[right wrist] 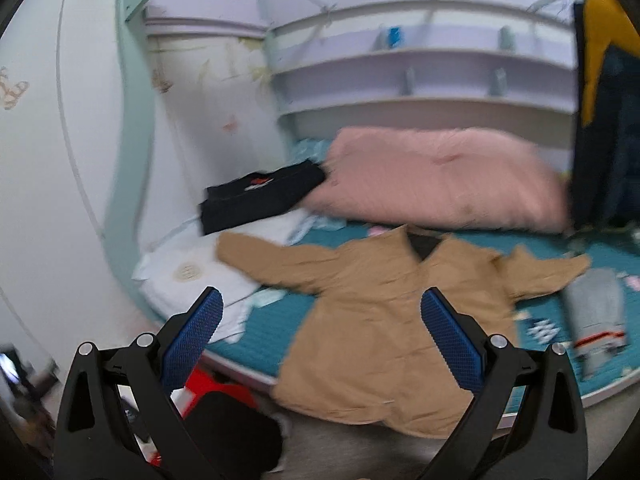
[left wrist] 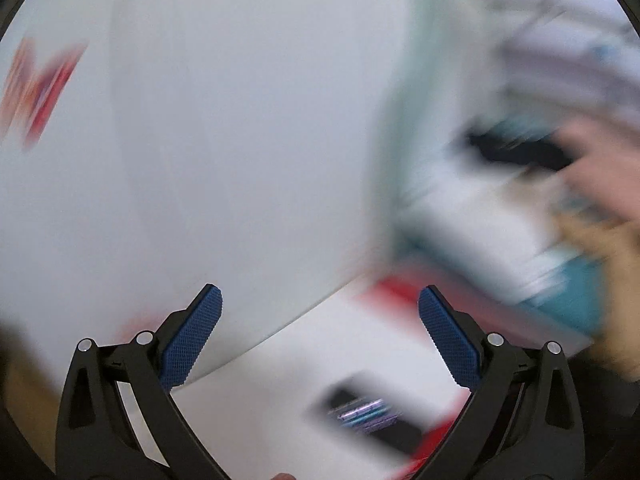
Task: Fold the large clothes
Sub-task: 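Lift both tools out of the white box toward the tan jacket on the bed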
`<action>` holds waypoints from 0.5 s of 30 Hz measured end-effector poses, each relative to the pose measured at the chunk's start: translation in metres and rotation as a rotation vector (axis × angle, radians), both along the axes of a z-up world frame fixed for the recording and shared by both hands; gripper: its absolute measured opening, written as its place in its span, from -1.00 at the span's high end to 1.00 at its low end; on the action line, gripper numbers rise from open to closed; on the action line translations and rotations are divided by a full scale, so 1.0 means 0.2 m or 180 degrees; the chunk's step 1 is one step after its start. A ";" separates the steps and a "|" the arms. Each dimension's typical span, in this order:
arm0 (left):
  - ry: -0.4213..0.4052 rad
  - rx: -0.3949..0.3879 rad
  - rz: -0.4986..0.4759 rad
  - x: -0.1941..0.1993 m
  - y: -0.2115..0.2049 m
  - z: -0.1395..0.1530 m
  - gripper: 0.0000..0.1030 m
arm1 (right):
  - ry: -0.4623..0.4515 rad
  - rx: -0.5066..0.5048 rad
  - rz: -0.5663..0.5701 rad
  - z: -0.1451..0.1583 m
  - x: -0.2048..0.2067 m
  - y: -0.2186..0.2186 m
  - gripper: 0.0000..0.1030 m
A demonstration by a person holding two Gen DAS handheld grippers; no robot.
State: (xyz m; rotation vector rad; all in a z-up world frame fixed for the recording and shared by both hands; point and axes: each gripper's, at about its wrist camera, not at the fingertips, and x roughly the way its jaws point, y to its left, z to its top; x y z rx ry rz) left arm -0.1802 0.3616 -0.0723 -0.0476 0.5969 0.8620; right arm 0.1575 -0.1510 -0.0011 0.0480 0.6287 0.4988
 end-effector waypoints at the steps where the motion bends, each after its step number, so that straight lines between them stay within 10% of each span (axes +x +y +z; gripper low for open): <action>1: -0.0141 -0.0018 -0.0224 0.10 -0.10 0.07 -0.91 | -0.0037 -0.0091 -0.0100 0.02 -0.01 -0.03 -0.86; 8: -0.0629 -0.0582 -0.1784 0.78 -1.00 0.43 -0.92 | -0.0240 -0.0540 -0.0712 0.13 -0.09 -0.33 -0.86; 15: -0.0567 -0.1012 -0.2670 1.00 -1.54 0.48 -0.92 | -0.0291 -0.0672 -0.1426 0.11 -0.17 -0.78 -0.86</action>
